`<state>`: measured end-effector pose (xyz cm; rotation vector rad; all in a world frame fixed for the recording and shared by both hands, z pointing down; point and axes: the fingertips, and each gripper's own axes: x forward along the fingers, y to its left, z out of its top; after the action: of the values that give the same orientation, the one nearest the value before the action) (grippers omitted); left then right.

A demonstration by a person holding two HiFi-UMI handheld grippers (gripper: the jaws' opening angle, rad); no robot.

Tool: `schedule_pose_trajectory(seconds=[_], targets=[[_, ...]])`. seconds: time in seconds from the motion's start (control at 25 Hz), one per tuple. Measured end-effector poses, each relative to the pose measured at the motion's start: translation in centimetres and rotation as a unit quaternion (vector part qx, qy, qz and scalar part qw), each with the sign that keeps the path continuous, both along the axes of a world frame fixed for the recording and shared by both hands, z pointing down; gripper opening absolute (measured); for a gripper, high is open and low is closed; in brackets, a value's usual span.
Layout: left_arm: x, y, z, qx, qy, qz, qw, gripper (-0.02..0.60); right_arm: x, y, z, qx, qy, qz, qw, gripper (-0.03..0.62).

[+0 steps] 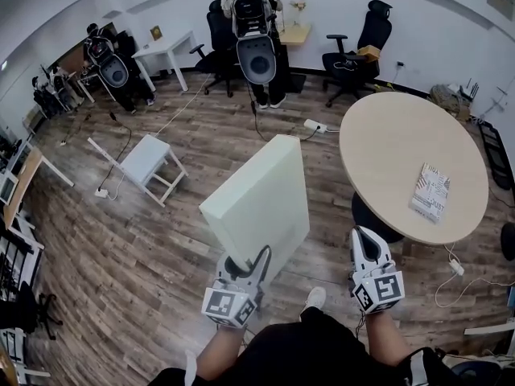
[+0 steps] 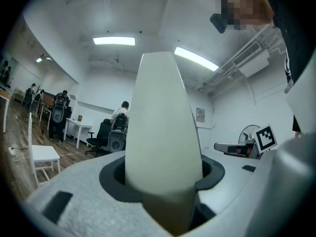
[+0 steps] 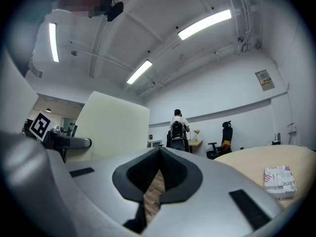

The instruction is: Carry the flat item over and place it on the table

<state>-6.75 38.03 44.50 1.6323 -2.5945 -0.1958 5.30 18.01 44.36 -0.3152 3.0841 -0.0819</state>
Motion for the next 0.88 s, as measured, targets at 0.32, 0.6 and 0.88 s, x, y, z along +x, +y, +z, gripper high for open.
schedule_pose_trajectory(seconds=[0.32,0.6,0.88], targets=[[-4.3,-8.9,-0.3,-0.007,0.005,0.011,0.9999,0.245,-3.4,-8.4,-0.6,0.023,0.011,0.011,1.0,-0.003],[-6.3,-15.8,0.2,-0.01,0.028,0.032,0.999,0.247,-4.2,-15.3,-1.8,0.028,-0.016,0.031,0.999,-0.003],[-6.9,-20.4,1.2,-0.018,0.04,0.052,0.9977,0.247,-4.5,-19.9,-0.8,0.011,-0.015,0.043,0.999,-0.003]])
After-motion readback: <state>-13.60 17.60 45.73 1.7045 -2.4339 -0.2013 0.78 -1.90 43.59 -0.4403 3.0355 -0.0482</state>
